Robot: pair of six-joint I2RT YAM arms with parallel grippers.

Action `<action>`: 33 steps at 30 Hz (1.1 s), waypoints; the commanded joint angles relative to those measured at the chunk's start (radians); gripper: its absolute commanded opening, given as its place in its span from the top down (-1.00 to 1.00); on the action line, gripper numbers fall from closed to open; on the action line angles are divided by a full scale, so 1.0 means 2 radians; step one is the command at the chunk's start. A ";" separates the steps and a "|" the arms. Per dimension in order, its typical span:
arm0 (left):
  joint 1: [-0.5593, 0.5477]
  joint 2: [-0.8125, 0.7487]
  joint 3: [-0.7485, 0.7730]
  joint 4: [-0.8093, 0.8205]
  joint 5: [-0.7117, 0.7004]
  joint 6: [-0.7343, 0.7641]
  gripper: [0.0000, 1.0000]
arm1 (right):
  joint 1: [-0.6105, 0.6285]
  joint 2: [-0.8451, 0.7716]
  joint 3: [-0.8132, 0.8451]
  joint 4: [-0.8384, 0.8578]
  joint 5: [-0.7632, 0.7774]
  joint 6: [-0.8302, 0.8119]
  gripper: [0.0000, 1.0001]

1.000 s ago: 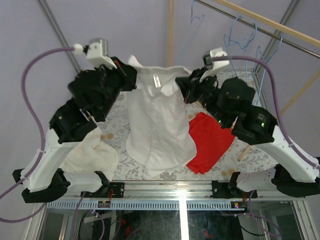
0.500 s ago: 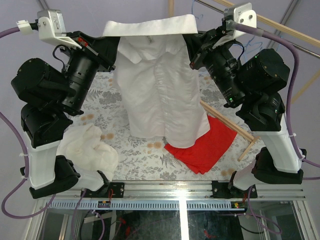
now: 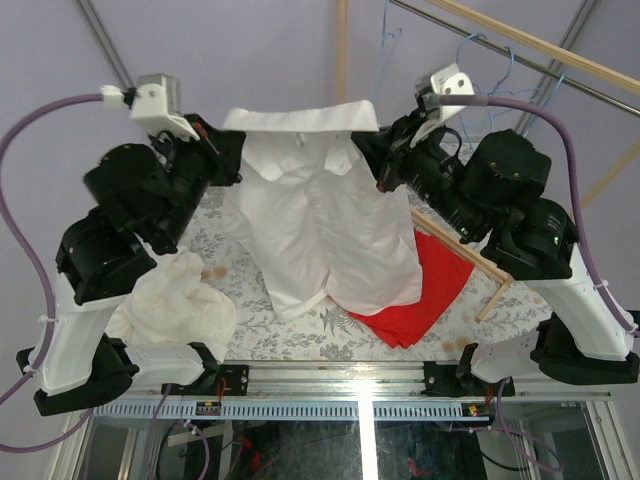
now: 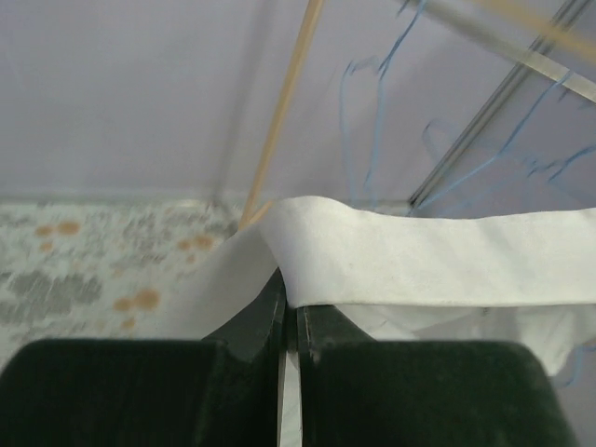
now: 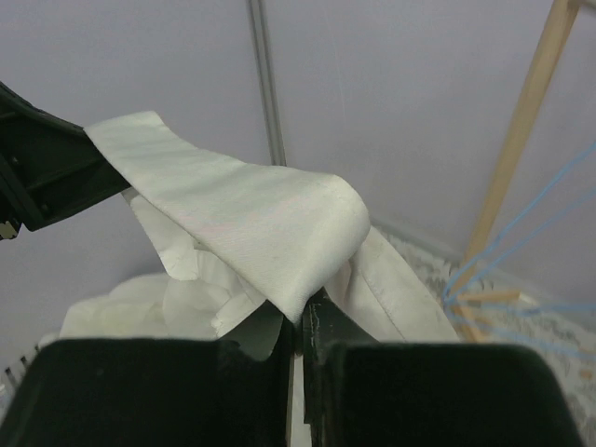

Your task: Place the shirt on the hanger

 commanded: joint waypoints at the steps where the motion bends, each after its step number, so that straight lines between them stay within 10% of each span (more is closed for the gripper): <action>1: 0.005 -0.023 -0.127 -0.052 -0.001 -0.055 0.99 | -0.003 -0.044 -0.108 -0.028 0.013 0.091 1.00; 12: 0.018 -0.081 -0.460 0.036 0.124 -0.189 0.99 | -0.051 -0.088 -0.413 -0.034 -0.011 0.228 1.00; 27: 0.079 0.034 -0.584 0.205 0.223 -0.192 1.00 | -0.124 -0.044 -0.565 0.063 -0.050 0.200 0.99; 33: 0.090 0.006 -0.587 0.216 0.240 -0.178 0.59 | -0.124 -0.099 -0.570 0.076 -0.114 0.179 0.20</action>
